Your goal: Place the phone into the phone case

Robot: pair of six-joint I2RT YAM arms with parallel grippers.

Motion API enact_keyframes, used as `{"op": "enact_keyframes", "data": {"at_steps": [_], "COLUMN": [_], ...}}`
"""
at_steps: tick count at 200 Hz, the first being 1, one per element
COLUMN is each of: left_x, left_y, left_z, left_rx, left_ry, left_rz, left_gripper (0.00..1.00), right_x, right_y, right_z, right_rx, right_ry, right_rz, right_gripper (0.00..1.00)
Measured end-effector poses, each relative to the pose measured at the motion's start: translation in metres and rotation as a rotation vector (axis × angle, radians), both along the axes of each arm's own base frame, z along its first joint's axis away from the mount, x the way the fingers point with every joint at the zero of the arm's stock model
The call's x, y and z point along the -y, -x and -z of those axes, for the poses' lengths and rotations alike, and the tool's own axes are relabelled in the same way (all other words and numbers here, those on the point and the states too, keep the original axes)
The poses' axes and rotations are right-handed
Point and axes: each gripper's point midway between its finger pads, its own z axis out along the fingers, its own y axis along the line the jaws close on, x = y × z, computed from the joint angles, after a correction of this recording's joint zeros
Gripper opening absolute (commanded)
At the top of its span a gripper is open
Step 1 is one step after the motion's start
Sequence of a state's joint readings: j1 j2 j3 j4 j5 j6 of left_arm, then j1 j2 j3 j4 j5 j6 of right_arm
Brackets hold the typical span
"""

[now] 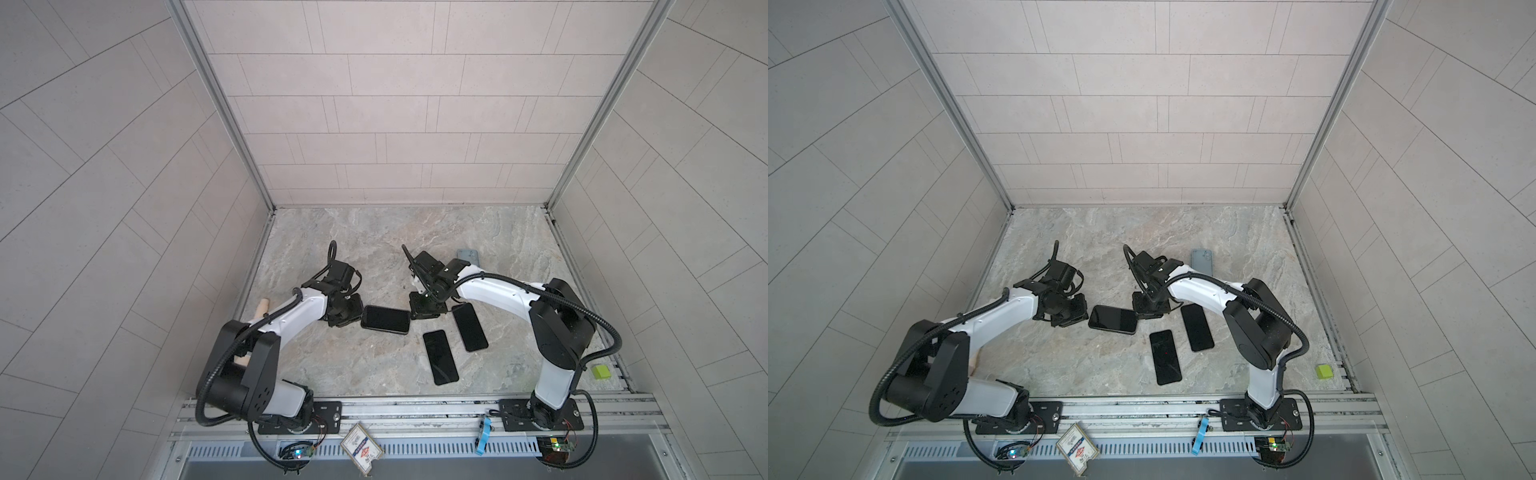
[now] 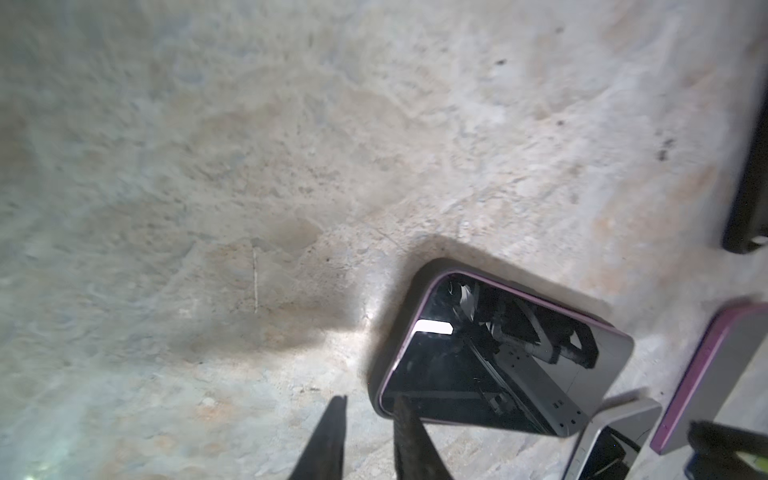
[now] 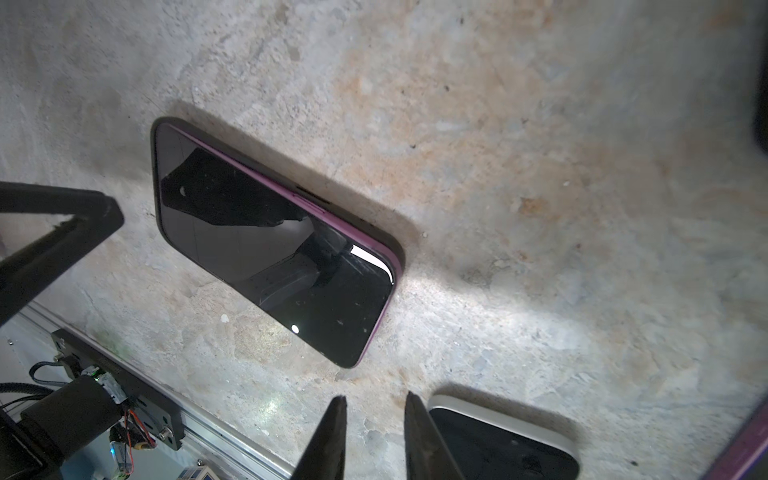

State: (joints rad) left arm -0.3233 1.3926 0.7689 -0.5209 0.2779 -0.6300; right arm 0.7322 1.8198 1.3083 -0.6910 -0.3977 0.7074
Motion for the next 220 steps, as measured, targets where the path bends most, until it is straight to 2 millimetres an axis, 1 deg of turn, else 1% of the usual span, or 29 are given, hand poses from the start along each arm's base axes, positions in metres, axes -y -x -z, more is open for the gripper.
{"op": "enact_keyframes", "data": {"at_steps": [24,30,40,45,51,54,61,68,71,84,107,113,132,168,194,220], "left_x": [0.005,0.007,0.010,0.012,0.013,0.014,0.015,0.016,0.017,0.018,0.021,0.022,0.023,0.025,0.026,0.028], "left_y": [-0.007,-0.009,-0.012,-0.014,-0.015,-0.016,-0.017,-0.018,-0.018,-0.019,-0.018,-0.017,-0.016,-0.014,-0.012,-0.014], "left_z": [-0.013,-0.015,-0.016,-0.016,-0.016,-0.015,-0.013,-0.011,-0.010,-0.005,0.003,0.006,0.011,0.018,0.026,0.026], "left_rx": [0.053,0.061,0.070,0.073,0.074,0.072,0.070,0.064,0.061,0.050,0.035,0.028,0.014,0.000,-0.018,-0.007], "left_ry": [0.039,0.049,0.069,0.077,0.082,0.087,0.093,0.099,0.100,0.106,0.118,0.121,0.131,0.139,0.139,0.154], "left_rz": [-0.001,-0.006,-0.015,-0.014,-0.014,-0.018,-0.022,-0.022,-0.021,-0.027,-0.021,-0.021,-0.022,-0.014,-0.013,-0.011], "left_gripper": [0.74,0.78,0.80,0.83,0.91,0.93,0.95,0.94,0.93,0.83,0.69,0.64,0.56,0.52,0.50,0.49], "right_x": [-0.003,-0.004,-0.007,-0.008,-0.011,-0.011,-0.012,-0.013,-0.013,-0.014,-0.016,-0.016,-0.016,-0.016,-0.015,-0.018], "right_y": [-0.001,-0.001,-0.001,-0.001,-0.001,-0.001,-0.001,-0.001,0.000,0.000,0.000,0.000,0.001,0.003,0.005,0.004], "right_z": [0.002,0.002,0.003,0.004,0.005,0.006,0.008,0.009,0.010,0.012,0.017,0.018,0.021,0.030,0.033,0.034], "right_rx": [-0.002,-0.004,-0.008,-0.011,-0.013,-0.015,-0.019,-0.024,-0.026,-0.036,-0.048,-0.050,-0.058,-0.076,-0.085,-0.085], "right_ry": [-0.007,-0.012,-0.019,-0.026,-0.035,-0.038,-0.044,-0.048,-0.048,-0.054,-0.057,-0.057,-0.060,-0.061,-0.063,-0.076], "right_rz": [0.017,0.020,0.023,0.026,0.031,0.033,0.039,0.046,0.049,0.060,0.080,0.083,0.096,0.123,0.135,0.140], "right_gripper": [0.28,0.27,0.27,0.27,0.27,0.27,0.27,0.28,0.28,0.28,0.28,0.28,0.27,0.23,0.21,0.19]}}
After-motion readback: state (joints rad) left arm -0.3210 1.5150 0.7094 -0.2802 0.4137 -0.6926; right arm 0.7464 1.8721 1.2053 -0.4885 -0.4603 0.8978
